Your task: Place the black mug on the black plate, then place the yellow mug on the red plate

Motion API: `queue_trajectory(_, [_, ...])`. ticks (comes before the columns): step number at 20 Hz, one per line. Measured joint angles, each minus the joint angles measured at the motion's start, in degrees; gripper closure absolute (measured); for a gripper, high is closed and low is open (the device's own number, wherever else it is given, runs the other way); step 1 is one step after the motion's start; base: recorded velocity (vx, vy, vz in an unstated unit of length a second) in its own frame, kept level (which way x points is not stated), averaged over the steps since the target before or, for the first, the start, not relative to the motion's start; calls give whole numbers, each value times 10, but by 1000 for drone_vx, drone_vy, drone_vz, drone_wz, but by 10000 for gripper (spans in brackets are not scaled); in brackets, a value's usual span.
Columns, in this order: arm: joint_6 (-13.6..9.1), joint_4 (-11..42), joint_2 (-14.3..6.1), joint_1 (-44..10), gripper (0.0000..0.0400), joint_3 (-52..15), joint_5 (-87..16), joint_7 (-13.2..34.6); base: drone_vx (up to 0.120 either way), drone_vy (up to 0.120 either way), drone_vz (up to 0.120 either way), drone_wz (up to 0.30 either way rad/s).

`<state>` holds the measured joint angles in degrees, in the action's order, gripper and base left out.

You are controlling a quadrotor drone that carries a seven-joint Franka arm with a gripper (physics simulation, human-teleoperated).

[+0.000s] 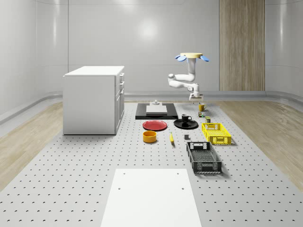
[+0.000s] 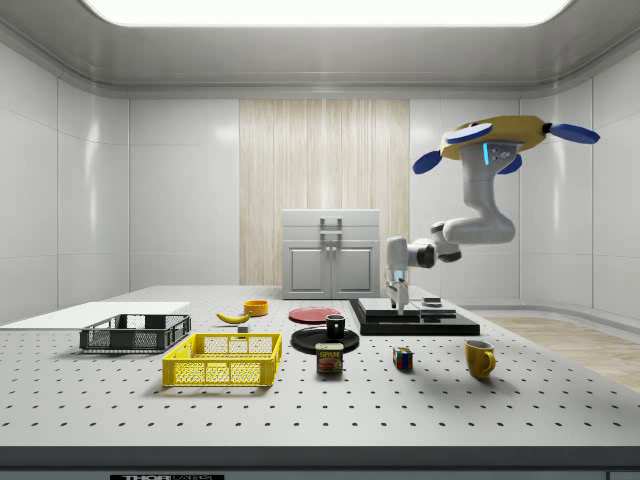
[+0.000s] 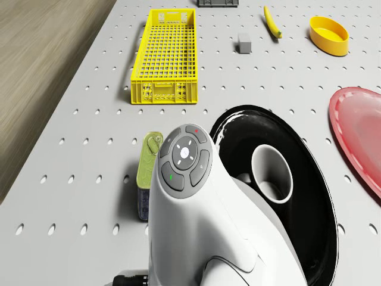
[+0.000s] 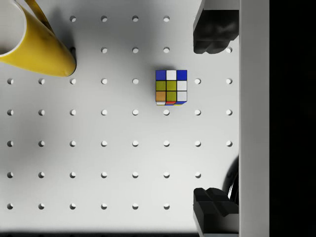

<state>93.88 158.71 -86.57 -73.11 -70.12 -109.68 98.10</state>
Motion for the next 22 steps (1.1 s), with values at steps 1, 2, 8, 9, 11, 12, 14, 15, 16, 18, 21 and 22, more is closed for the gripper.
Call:
queue_trajectory(1, [0, 0, 0, 0, 0, 0, 0, 0, -120, 120, 0, 0])
queue_trajectory(2, [0, 0, 0, 0, 0, 0, 0, 0, -120, 120, 0, 0])
queue_trajectory(8, [0, 0, 0, 0, 0, 0, 0, 0, -120, 120, 0, 0])
queue_trajectory(9, [0, 0, 0, 0, 0, 0, 0, 0, -120, 40, 0, 0])
queue_trajectory(11, [0, 0, 0, 0, 0, 0, 0, 0, -120, 0, 0, 0])
queue_trajectory(12, [0, 0, 0, 0, 0, 0, 0, 0, -120, 0, 0, 0])
queue_trajectory(14, [0, 0, 0, 0, 0, 0, 0, 0, -120, 0, 0, 0])
queue_trajectory(15, [0, 0, 0, 0, 0, 0, 0, 0, -120, 0, 0, 0])
queue_trajectory(16, [0, 0, 0, 0, 0, 0, 0, 0, -120, 0, 0, 0])
queue_trajectory(18, [0, 0, 0, 0, 0, 0, 0, 0, -120, 0, 0, 0])
queue_trajectory(21, [0, 0, 0, 0, 0, 0, 0, 0, -120, 0, 0, 0])
queue_trajectory(22, [0, 0, 0, 0, 0, 0, 0, 0, -120, 0, 0, 0])
